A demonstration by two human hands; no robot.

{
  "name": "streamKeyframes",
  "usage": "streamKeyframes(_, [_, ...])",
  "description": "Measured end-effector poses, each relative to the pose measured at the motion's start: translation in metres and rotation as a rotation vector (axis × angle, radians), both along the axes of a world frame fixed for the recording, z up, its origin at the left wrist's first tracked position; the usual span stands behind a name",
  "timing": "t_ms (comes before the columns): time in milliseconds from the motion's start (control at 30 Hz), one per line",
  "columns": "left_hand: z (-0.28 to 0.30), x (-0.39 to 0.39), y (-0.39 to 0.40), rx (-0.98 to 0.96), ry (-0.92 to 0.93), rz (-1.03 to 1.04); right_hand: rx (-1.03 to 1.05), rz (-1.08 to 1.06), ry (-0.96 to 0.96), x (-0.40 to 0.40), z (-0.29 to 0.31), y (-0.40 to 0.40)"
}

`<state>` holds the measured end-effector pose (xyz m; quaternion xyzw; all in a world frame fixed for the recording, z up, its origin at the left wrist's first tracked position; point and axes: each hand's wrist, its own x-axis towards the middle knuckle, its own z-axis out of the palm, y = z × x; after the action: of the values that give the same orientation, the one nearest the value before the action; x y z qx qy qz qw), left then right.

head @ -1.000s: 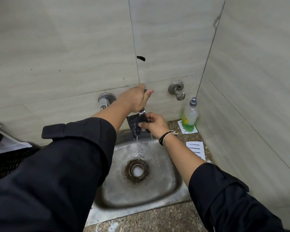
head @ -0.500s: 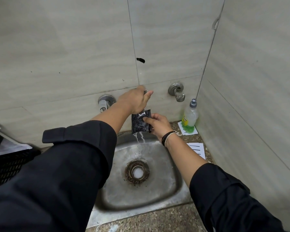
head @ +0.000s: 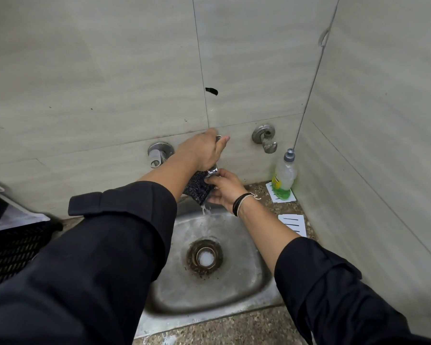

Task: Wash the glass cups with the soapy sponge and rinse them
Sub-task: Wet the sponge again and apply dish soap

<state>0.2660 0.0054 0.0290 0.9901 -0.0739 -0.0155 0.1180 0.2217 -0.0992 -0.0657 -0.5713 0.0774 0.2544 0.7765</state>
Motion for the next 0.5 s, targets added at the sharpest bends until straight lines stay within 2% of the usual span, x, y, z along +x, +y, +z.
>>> streamKeyframes(133, [0.001, 0.0, 0.0, 0.001, 0.006, 0.0, -0.015, -0.011, -0.043, 0.002, 0.001, 0.0])
streamKeyframes(500, [0.008, -0.008, -0.013, 0.033, 0.045, 0.071, -0.055, -0.154, 0.037, -0.022, 0.002, -0.045])
